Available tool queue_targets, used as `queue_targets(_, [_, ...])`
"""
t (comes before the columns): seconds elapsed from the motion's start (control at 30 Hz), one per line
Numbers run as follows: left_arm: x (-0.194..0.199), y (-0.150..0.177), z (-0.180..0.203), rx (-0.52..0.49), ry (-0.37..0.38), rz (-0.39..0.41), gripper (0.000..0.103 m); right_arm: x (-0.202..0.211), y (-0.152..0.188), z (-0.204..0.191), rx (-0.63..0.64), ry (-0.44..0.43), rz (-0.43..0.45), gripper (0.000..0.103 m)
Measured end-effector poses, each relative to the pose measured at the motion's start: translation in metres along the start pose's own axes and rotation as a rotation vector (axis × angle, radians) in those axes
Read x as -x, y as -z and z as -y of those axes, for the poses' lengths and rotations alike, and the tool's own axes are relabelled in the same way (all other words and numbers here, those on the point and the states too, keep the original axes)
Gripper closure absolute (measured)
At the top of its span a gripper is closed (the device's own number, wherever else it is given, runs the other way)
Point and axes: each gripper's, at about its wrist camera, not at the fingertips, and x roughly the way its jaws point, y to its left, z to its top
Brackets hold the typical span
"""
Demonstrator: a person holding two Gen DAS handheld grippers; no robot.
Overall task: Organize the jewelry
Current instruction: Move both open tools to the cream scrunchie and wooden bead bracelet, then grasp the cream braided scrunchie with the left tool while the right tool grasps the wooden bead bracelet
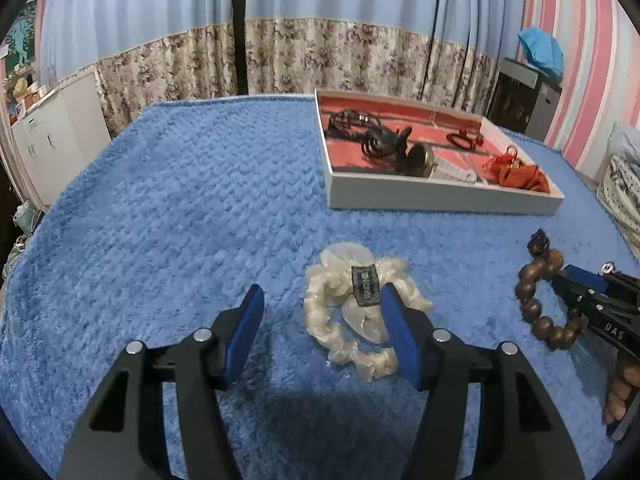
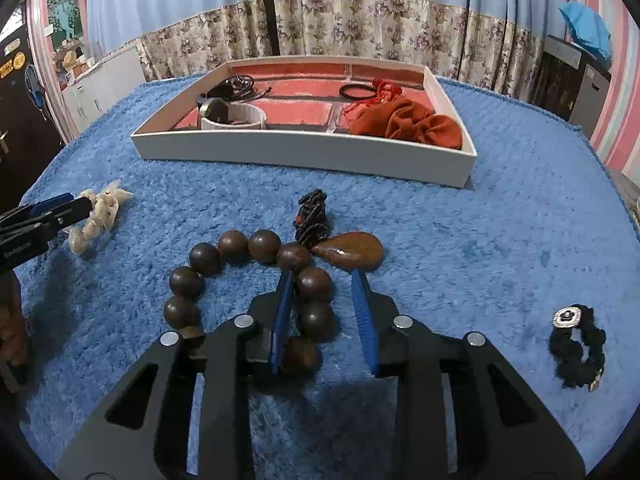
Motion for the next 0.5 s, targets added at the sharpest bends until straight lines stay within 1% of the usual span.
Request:
queue_targets(0.17, [-0.014,-0.001,0.0,0.001,0.014,-0.065,0.043,-0.005,-0.002,-0.003,0.018,0.013,-0.013,0.073])
queue_targets(0.23, [-0.017,-0.001,0.005,-0.025,-0.007,-0.071,0.044,-0.006,-0.002,-0.005,0.026,0.023,-0.011,0.073])
queue_targets(0.3, [-0.016,-0.001,0.008,-0.035,0.001,-0.064,0.053,-0.006,-0.001,-0.004,0.025,0.018,-0.009,0.074])
queue_targets(0.33, [-0.016,-0.001,0.008,-0.033,0.004,-0.06,0.062,-0.006,-0.001,-0.004,0.024,0.006,-0.008,0.079])
queue_targets(0.37, [-0.014,-0.001,0.007,-0.031,0.01,-0.052,0.068,-0.006,-0.001,-0.004,0.024,0.004,-0.008,0.082])
queue_targets(0.4, [-0.013,-0.001,0.007,-0.027,0.038,-0.045,0.081,-0.006,0.0,-0.005,0.027,0.007,-0.007,0.083])
queue_targets(0.47, [-0.007,0.001,0.007,-0.027,0.038,-0.025,0.089,-0.006,0.0,-0.008,0.041,0.02,-0.004,0.083])
queue_targets(0.5, [-0.005,0.001,0.008,-0.027,0.038,-0.015,0.091,-0.005,0.0,-0.009,0.041,0.018,-0.003,0.083])
